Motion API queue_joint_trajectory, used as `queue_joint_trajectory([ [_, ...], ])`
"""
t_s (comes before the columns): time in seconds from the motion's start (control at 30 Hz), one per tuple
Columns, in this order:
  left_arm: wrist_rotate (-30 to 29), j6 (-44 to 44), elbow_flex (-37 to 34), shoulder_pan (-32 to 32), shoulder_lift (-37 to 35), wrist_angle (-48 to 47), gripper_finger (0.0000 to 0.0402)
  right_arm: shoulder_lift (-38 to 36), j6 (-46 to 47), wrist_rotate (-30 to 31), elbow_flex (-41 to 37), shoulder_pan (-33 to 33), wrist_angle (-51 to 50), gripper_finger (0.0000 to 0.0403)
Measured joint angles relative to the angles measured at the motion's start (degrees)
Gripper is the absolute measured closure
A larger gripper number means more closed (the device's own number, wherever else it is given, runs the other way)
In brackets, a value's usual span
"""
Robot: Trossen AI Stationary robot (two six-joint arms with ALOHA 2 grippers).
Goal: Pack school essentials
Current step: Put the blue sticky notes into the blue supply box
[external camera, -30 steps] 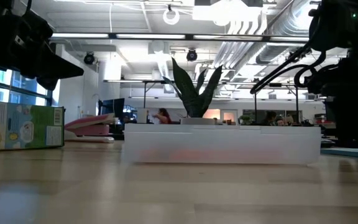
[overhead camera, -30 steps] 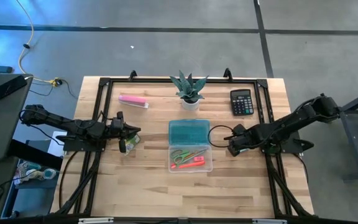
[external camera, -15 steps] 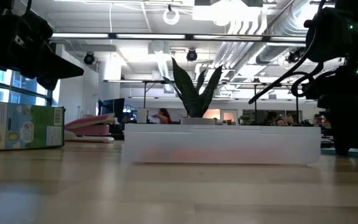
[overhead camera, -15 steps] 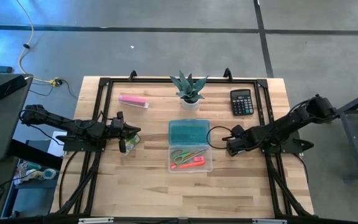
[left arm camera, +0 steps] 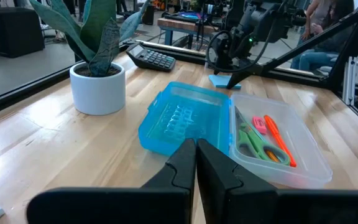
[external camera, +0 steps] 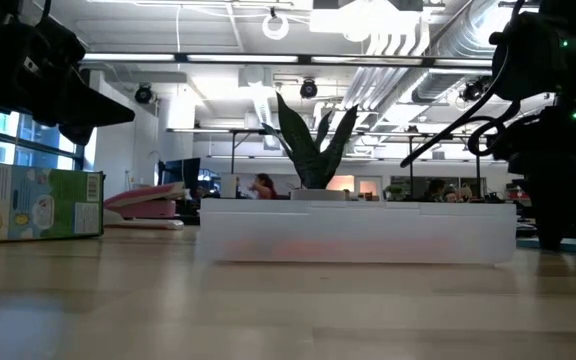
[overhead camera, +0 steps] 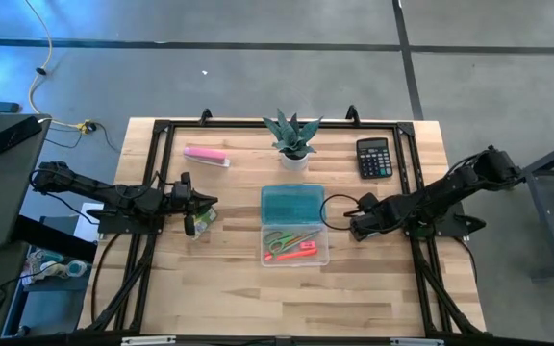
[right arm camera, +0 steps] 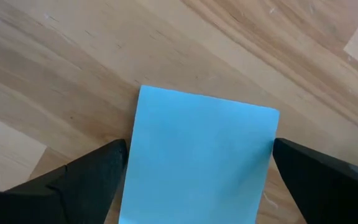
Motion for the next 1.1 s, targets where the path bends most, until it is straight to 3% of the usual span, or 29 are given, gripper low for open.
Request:
queue_joint_trajectory([
  [0.5,0.00,0.00,0.00,0.00,0.02,0.00,0.0396,0.15,12.79,-2.83,-0.09,2.12,-0.05,0.0004],
  [0.77,0.00,0.00,0.00,0.01,0.01,0.00,0.0396,0.15,12.10,-4.43,-0.09,0.41,-0.89,0.0005],
  [1.1,0.00,0.00,0.00,0.00,0.02,0.00,0.0396,0.20,12.46,-4.19,-0.07,0.75,-0.35,0.0063],
])
